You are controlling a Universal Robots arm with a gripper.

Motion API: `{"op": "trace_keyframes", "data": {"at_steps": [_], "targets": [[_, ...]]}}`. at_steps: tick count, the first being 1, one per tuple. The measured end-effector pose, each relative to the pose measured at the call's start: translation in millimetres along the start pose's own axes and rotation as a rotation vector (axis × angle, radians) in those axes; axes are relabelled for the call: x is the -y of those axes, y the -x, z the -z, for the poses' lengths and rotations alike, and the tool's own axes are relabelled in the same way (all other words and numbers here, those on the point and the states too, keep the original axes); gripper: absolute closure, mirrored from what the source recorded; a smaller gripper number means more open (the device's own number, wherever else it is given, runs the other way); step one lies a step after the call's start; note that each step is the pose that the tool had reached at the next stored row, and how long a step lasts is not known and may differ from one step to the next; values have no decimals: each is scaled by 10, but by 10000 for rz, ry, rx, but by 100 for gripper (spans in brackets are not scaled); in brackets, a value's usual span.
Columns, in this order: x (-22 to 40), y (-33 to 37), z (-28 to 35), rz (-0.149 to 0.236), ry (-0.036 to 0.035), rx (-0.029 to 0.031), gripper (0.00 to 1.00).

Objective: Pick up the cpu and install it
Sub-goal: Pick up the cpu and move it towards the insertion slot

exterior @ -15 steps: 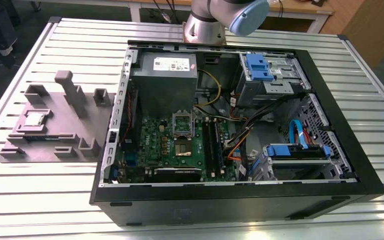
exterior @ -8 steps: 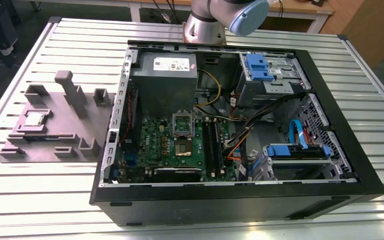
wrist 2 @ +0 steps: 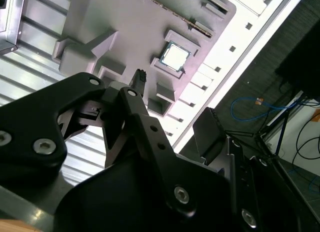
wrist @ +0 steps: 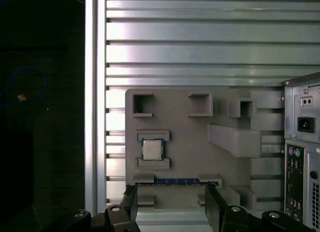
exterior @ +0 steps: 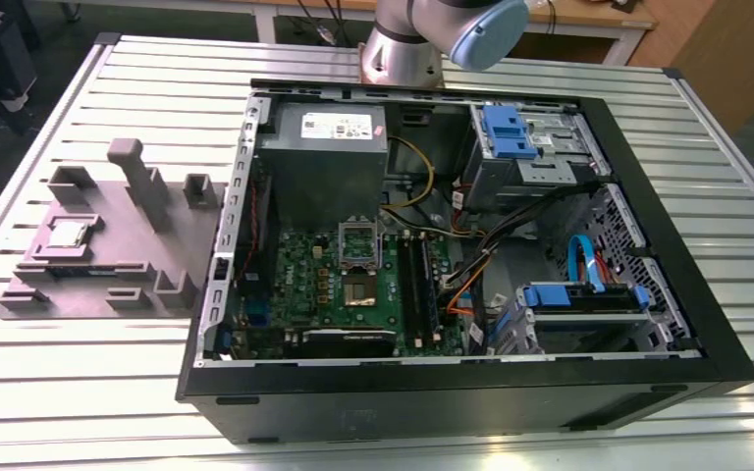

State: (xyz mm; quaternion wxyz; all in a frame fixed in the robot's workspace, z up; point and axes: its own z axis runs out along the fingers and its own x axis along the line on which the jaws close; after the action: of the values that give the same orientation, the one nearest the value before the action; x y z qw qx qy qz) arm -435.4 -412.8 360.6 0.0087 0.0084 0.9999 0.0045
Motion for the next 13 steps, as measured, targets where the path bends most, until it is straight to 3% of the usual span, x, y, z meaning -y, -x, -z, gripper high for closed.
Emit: {"op": "trace_keyframes", "data": {"at_steps": [7,13], "targets": [[0,0,-18,0,-1,-1,35],[1,-1,-73,0,0,0,35]]}}
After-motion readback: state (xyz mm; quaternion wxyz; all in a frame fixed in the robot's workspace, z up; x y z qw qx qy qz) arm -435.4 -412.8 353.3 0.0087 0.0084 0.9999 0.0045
